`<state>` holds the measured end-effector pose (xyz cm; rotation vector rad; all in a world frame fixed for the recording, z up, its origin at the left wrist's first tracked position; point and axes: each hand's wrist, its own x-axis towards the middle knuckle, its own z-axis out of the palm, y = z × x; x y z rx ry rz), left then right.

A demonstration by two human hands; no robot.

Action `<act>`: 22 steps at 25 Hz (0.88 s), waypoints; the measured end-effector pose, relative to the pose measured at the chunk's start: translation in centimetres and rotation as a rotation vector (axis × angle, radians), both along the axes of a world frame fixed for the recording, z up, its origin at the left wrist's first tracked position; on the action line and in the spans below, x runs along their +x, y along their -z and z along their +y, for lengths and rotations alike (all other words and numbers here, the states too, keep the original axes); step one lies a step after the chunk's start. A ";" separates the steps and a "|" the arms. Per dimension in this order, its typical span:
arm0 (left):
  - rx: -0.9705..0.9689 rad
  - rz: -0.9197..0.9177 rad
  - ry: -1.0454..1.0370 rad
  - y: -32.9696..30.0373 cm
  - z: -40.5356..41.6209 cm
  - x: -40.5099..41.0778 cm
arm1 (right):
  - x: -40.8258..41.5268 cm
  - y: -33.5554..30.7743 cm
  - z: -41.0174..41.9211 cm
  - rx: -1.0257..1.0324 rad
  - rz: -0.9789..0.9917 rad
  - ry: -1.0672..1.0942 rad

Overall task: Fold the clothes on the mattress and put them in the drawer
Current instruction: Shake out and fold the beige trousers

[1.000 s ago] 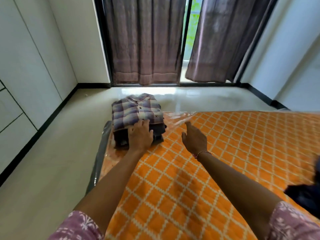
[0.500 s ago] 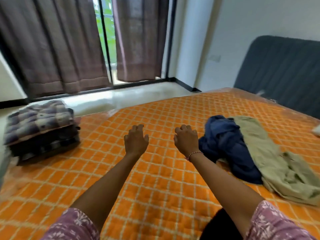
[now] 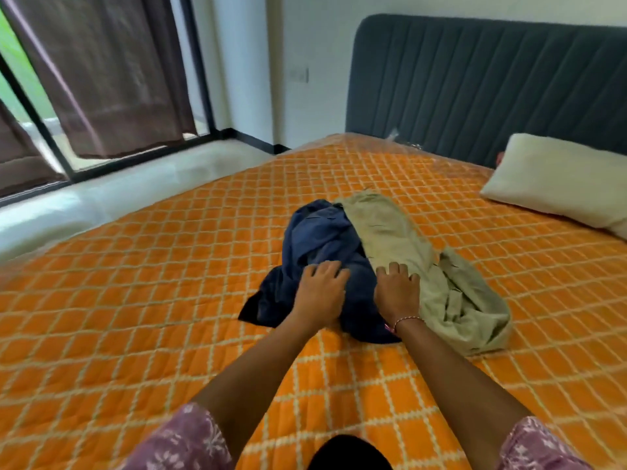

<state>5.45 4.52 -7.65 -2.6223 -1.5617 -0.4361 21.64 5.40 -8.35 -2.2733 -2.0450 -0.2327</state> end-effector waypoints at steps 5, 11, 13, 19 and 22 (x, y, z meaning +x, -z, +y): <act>-0.375 0.088 0.142 2.4 2.7 8.7 | 7.7 3.7 1.3 -0.172 0.388 0.395; -1.112 -1.099 -0.339 2.4 4.3 8.8 | 5.5 0.9 1.5 0.017 0.769 0.390; -1.345 -1.348 -0.369 0.0 4.5 8.1 | 2.2 -1.5 -0.3 0.128 0.786 0.286; -1.319 -1.252 -0.345 -5.7 4.3 2.8 | -4.2 -5.4 -5.4 0.228 1.166 -0.094; -1.151 -1.178 -0.245 -7.7 2.8 -0.3 | -2.6 -5.2 -5.5 0.412 1.592 0.342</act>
